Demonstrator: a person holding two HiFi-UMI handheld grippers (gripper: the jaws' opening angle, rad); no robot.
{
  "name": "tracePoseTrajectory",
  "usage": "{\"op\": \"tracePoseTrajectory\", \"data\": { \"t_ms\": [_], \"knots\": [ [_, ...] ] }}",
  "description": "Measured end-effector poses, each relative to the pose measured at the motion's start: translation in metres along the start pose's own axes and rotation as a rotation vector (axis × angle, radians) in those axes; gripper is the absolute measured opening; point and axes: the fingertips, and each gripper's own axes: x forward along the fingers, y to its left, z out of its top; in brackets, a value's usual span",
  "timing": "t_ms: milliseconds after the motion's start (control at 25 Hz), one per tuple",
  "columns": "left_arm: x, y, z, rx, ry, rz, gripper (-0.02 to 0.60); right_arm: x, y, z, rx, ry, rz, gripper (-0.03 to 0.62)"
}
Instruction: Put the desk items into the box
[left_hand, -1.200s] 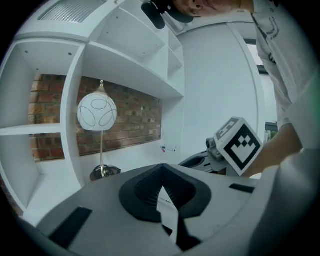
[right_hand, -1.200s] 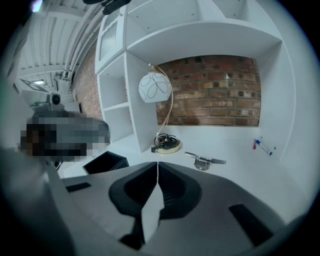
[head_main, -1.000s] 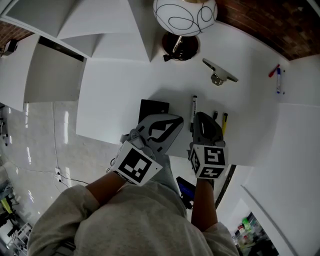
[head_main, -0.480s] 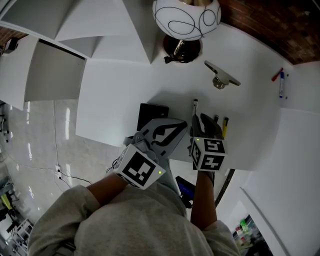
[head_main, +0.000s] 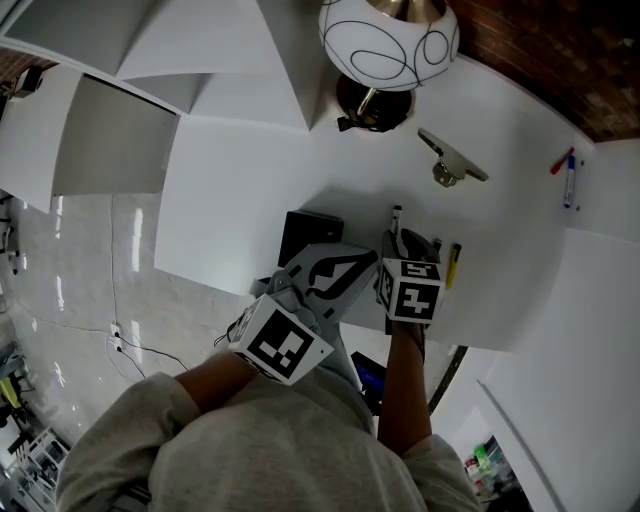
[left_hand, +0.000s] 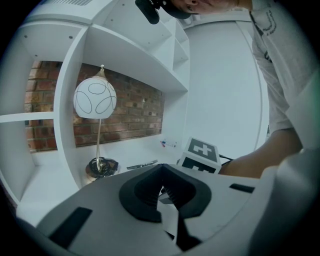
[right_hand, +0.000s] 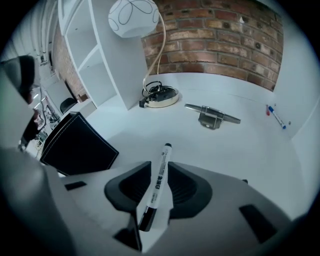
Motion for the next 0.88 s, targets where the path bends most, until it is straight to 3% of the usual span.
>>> {"op": "tracePoseTrajectory", "data": {
  "t_ms": [880],
  "knots": [
    [-0.010,0.003,0.003,-0.024,-0.016,0.012,0.007,0.014,-0.007,-0.007,0.081,0.040,-0.037,0.077]
  ]
}}
